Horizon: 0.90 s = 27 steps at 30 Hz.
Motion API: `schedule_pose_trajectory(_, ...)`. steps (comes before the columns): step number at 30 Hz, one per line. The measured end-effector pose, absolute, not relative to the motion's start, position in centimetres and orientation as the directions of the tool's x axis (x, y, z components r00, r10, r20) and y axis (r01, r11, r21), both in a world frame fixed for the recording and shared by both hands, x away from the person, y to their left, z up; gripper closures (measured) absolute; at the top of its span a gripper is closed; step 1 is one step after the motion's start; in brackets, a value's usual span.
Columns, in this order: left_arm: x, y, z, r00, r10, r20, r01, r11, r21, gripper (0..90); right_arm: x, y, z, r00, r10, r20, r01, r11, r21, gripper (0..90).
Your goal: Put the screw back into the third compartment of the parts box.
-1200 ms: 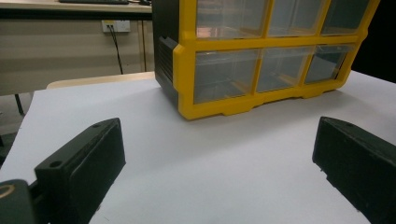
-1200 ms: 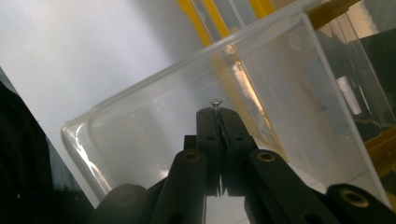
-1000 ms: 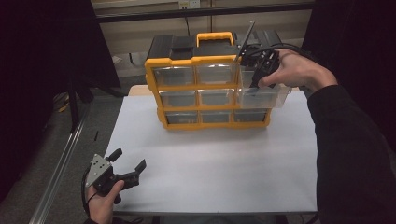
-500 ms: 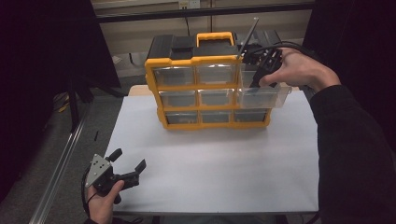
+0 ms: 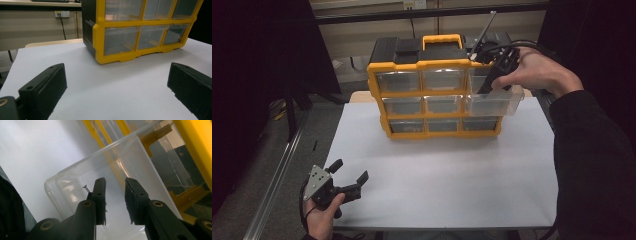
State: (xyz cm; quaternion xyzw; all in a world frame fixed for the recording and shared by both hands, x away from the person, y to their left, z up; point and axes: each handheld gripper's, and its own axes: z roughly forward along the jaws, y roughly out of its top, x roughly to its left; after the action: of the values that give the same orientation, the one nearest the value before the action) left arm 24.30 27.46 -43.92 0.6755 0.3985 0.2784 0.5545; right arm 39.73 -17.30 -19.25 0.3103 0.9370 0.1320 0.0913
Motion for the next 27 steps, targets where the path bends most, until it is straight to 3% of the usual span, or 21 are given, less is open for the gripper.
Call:
schedule_pose_trajectory(10,24.3,27.5,-43.9,0.527,0.847,-0.066,0.23,-0.067,0.971,2.3,39.3,-17.2,-18.2,-0.787,0.607,-0.109,0.546,0.767,0.337,66.3)
schedule_pose_trajectory(22,24.3,27.4,-43.9,0.525,0.848,-0.071,0.232,-0.062,0.971,2.3,38.8,-17.3,-16.9,-0.785,0.603,-0.138,0.516,0.762,0.391,57.1)
schedule_pose_trajectory(27,24.3,27.4,-43.9,0.525,0.848,-0.071,0.232,-0.062,0.971,2.3,38.5,-17.4,-16.6,-0.775,0.616,-0.137,0.524,0.749,0.406,49.3)
